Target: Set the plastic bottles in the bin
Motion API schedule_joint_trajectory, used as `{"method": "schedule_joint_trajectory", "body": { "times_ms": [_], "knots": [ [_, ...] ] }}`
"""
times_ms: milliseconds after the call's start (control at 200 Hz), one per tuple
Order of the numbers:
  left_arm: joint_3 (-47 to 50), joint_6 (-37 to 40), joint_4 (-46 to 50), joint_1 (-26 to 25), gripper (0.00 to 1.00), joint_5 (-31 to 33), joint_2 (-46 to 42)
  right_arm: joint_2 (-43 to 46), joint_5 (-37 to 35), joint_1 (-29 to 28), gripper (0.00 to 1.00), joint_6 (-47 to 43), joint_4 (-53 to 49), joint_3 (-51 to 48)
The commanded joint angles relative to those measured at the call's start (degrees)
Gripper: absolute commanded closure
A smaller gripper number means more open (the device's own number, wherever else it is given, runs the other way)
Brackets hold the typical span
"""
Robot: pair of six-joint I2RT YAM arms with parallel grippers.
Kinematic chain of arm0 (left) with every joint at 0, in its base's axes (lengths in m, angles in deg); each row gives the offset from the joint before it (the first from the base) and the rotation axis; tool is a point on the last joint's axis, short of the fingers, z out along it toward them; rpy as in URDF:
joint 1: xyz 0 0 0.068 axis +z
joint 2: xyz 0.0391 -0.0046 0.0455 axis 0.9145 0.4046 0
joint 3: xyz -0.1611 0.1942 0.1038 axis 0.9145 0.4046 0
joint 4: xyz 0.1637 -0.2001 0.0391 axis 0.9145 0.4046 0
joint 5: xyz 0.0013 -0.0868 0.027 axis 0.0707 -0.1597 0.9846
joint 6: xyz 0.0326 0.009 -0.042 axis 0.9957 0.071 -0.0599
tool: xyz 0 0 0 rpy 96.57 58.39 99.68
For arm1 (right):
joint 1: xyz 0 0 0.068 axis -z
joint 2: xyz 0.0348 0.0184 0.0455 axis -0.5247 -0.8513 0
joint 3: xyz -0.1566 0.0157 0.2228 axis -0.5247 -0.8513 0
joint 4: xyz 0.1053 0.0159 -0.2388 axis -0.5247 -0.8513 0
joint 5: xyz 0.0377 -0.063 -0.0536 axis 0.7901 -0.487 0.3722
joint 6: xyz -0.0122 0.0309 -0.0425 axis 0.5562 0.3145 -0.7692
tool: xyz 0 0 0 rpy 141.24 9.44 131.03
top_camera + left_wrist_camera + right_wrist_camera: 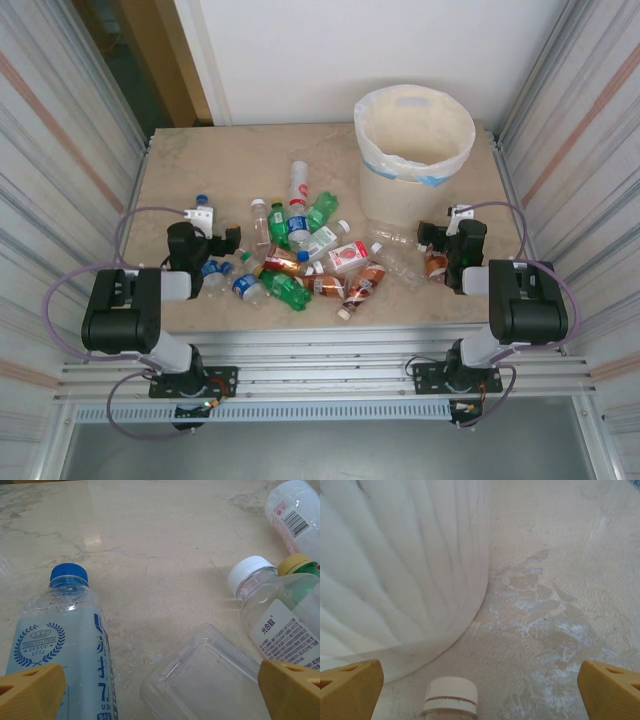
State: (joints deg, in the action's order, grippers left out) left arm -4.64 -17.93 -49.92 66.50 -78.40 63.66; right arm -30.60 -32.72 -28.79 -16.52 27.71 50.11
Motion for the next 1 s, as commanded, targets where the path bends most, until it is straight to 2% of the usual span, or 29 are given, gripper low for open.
{"method": "schedule_joint_trajectory", "body": {
  "times_ms": [0,516,816,992],
  "knots": [
    [-0.87,0.30,-0.29,0.07,0.01,0.46,-0.12,-0.11,-0.76,-0.05,0.02,0.86,0.48,1.16],
    [-0.83,0.30,-0.07,0.34,0.01,0.00,-0.78,0.21,-1.14,-0.13,0.02,0.92,0.48,1.11],
    [-1.12,-0.81,6.05,0.69,0.01,1.45,-8.15,5.59,-4.65,0.03,0.02,2.61,-6.09,2.35],
    [-3.55,-2.04,14.66,0.73,0.01,3.07,-14.69,10.64,-7.61,0.74,0.02,4.34,-9.87,2.10]
  ]
}}
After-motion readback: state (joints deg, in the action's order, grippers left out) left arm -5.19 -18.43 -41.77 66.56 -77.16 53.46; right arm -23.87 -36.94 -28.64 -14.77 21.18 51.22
